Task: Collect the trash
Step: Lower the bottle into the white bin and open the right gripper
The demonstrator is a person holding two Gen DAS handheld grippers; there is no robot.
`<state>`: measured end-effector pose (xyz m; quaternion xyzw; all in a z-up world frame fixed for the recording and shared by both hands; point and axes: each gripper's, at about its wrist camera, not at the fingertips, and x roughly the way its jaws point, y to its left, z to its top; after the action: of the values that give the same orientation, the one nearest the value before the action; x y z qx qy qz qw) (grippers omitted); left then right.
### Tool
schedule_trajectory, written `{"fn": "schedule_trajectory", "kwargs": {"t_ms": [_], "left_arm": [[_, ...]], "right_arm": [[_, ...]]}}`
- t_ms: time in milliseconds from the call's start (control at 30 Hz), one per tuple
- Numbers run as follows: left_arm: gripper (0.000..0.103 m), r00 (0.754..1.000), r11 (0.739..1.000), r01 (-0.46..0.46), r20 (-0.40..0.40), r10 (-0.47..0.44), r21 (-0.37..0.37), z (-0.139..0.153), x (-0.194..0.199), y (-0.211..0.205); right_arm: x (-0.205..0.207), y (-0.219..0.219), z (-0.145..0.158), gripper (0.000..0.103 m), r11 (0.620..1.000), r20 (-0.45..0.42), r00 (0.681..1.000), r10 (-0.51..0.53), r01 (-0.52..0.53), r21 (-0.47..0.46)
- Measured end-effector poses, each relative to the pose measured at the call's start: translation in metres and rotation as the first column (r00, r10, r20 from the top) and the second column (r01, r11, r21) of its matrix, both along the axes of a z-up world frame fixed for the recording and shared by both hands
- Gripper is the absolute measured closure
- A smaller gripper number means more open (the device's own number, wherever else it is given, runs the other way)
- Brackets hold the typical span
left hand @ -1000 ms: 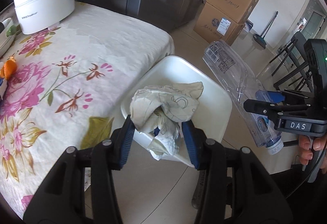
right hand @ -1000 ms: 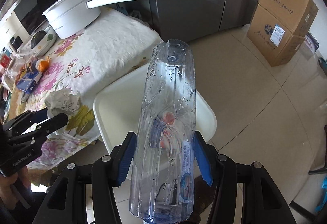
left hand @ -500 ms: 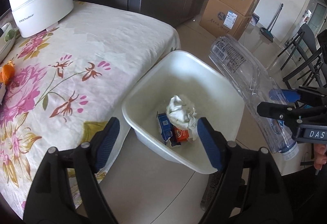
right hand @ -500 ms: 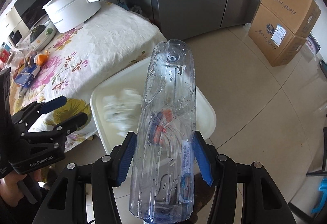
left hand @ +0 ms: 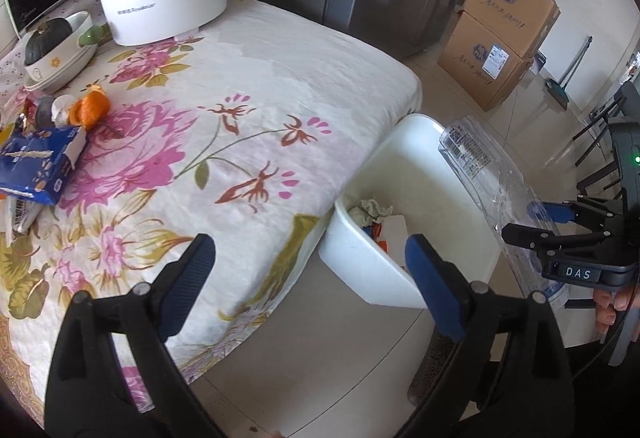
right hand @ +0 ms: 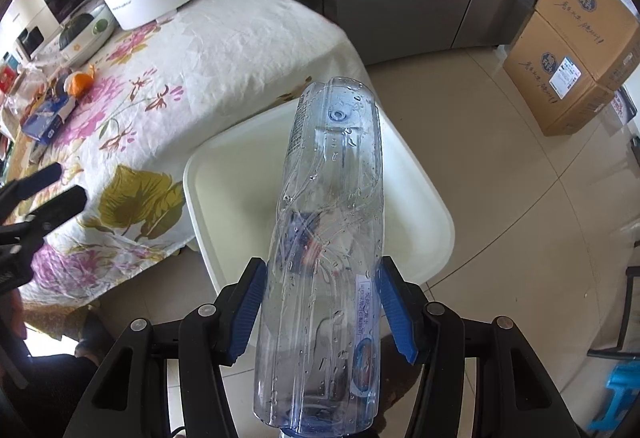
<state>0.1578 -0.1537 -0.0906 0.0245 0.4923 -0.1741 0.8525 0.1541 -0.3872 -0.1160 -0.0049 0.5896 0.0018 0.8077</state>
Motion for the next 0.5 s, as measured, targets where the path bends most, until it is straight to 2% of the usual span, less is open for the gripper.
{"fn": "schedule_trajectory", "kwargs": {"t_ms": [200,367,433,500], "left_arm": [[0.001,0.999,0.999,-0.028,0.03,0.027,0.041,0.008,0.0,0.023],[0.0,0.998,0.996,-0.054,0.016,0.053,0.069,0.009,0.0,0.039],[0.0,0.998,0.995,-0.062,0.032,0.06,0.077,0.012,-0.001,0.044],[0.0,0.997,0.994,-0.068,0.051,0.064,0.086,0.016,-0.002,0.048]], "right_arm": [[0.012,0.013,-0.008,0.045,1.0,-0.018,1.0,-0.002,0.002,-0.022],[0.02,0.018,-0.013,0.044,1.0,-0.039,0.999,-0.022,0.022,-0.004],[0.023,0.02,-0.014,0.038,0.999,-0.044,0.998,-0.034,0.033,-0.004],[0.024,0.022,-0.012,0.025,0.999,-0.032,0.999,-0.044,0.043,-0.008]]}}
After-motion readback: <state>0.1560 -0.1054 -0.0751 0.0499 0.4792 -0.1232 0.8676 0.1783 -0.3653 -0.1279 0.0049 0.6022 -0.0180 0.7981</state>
